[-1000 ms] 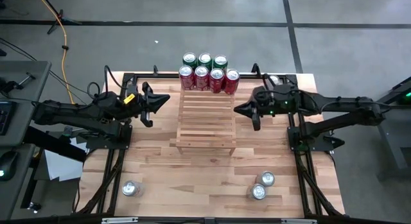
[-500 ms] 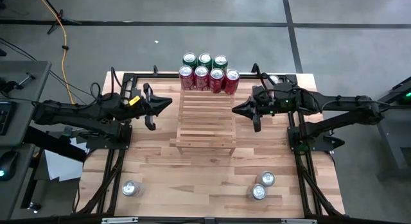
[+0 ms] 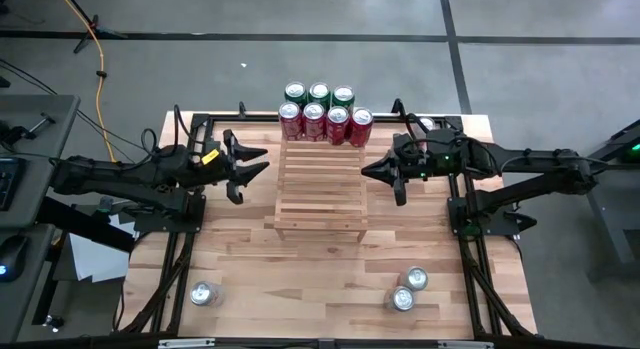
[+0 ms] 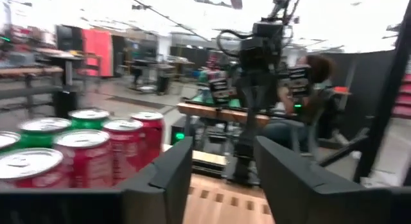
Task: Place canned beverage on shelf
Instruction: Put the bottom left silver soda can on the shelf
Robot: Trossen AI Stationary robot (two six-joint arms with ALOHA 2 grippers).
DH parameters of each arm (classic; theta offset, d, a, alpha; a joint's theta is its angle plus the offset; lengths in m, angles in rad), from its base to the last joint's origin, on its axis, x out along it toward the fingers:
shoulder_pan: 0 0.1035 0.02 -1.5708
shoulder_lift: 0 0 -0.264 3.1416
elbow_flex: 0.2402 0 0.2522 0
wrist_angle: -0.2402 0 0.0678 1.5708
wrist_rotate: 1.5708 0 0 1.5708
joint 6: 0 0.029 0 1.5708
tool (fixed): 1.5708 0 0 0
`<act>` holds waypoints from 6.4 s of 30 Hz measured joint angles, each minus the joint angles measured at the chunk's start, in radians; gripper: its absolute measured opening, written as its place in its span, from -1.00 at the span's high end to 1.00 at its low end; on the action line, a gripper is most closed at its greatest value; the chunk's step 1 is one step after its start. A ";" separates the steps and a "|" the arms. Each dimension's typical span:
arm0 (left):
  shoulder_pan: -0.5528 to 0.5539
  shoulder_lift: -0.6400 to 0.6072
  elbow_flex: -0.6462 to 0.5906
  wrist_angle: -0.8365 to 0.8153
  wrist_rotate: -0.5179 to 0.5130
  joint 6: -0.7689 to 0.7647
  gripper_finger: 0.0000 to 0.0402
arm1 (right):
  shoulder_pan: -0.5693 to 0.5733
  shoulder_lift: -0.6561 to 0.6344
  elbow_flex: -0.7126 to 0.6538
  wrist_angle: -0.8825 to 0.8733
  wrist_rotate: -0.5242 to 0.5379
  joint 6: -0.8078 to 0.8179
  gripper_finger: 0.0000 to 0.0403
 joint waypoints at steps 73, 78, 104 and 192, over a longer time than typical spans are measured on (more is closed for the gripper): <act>-0.009 -0.006 0.001 -0.104 0.229 -0.096 1.00 | -0.003 0.000 0.001 -0.001 0.001 -0.079 0.94; -0.009 -0.005 0.001 -0.104 0.315 -0.097 1.00 | -0.003 0.000 0.001 -0.001 0.001 -0.079 0.94; -0.009 0.000 0.001 -0.103 0.217 -0.179 0.97 | -0.003 0.000 0.001 -0.001 0.000 0.000 0.94; -0.997 0.948 0.630 -1.472 0.396 -1.825 -0.67 | -0.003 0.000 0.001 -0.176 0.001 0.106 0.94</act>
